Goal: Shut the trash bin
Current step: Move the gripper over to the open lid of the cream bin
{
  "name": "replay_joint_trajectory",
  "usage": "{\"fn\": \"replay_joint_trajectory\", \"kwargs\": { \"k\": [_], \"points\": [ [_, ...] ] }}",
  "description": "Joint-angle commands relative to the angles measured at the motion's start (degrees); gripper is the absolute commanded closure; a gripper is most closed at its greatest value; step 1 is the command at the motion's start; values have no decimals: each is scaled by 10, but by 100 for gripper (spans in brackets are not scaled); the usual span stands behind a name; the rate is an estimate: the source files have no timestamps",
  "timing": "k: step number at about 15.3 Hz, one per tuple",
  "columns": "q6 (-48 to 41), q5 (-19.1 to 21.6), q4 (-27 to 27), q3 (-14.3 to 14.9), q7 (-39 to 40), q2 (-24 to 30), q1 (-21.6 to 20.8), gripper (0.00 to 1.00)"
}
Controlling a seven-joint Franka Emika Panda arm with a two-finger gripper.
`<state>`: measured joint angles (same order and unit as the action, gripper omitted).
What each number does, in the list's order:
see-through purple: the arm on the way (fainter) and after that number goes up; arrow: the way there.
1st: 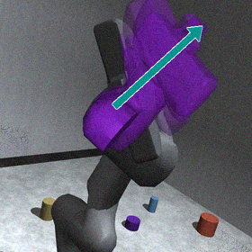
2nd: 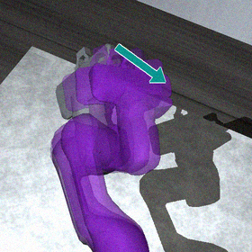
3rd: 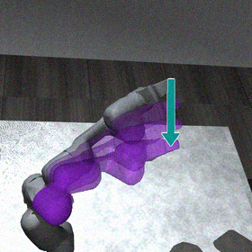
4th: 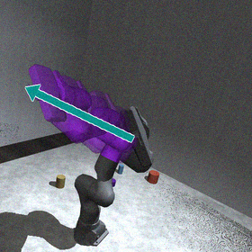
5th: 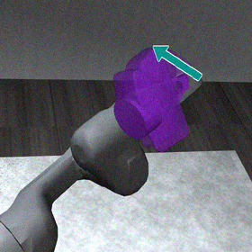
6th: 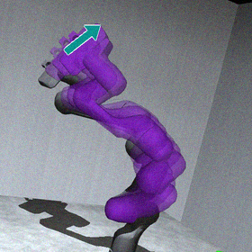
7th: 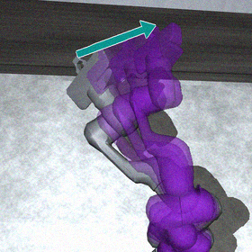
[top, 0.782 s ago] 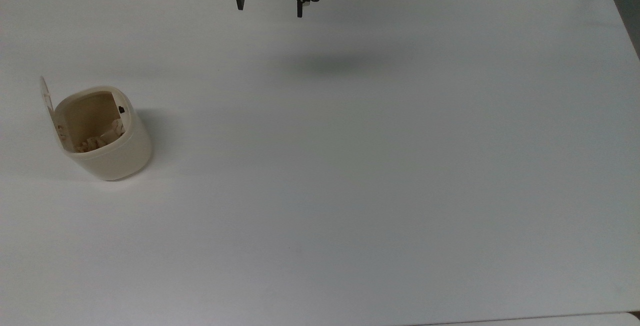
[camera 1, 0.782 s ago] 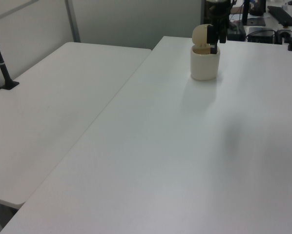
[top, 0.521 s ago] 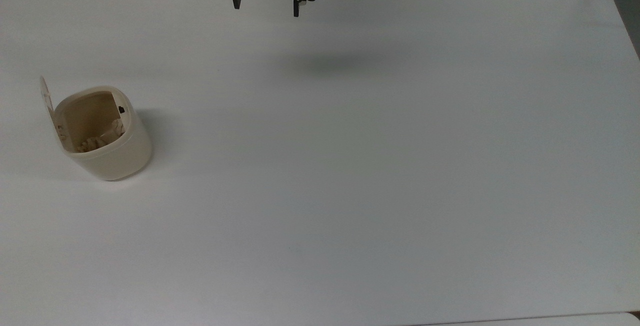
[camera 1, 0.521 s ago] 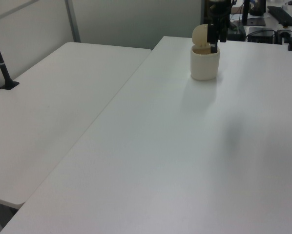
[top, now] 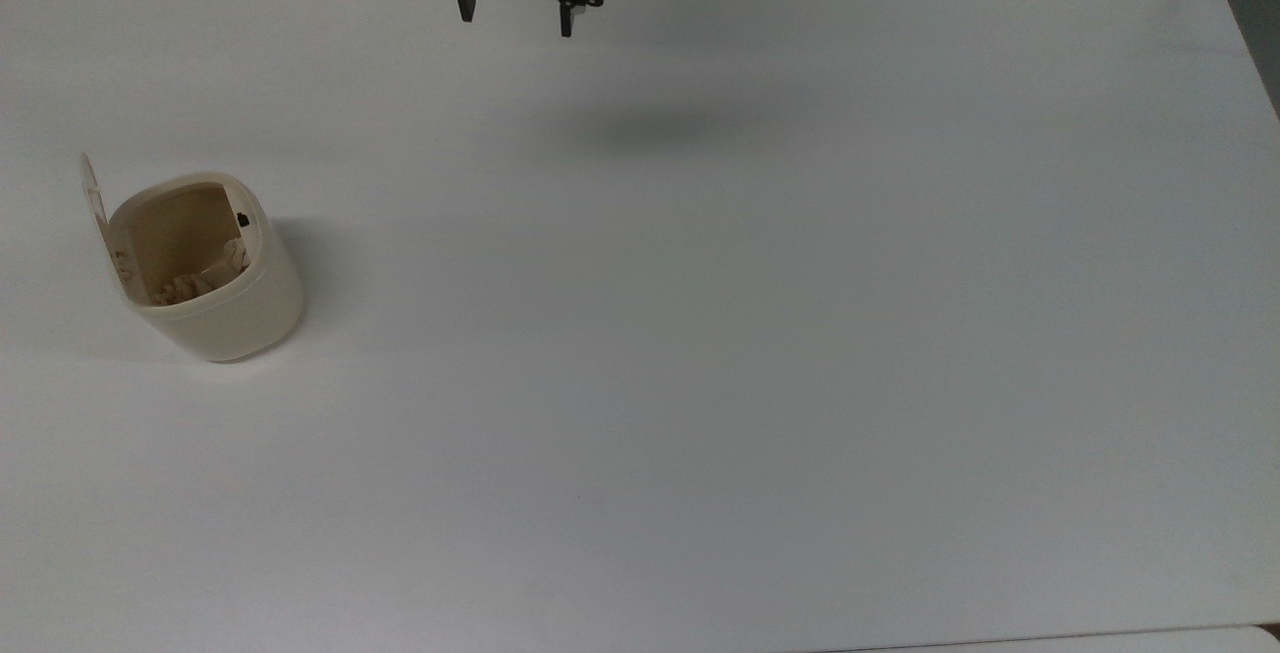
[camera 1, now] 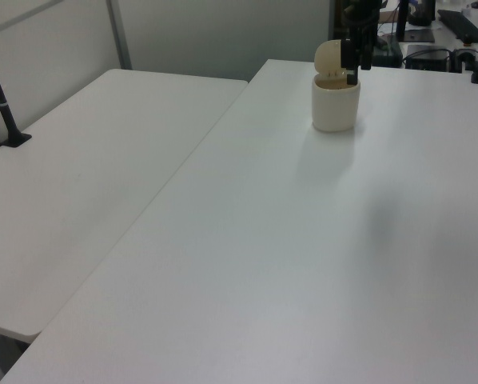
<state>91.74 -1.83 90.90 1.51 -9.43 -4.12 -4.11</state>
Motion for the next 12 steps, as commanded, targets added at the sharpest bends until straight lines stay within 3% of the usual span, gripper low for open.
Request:
{"fn": "replay_joint_trajectory", "kwargs": {
  "k": [1, 3, 12],
  "points": [
    [10, 16, -6, 10, 6, -14, 11, 96],
    [66, 15, -8, 15, -12, -33, 30, 96],
    [239, 8, -58, 133, -173, -95, 67, 96]
  ]
}}
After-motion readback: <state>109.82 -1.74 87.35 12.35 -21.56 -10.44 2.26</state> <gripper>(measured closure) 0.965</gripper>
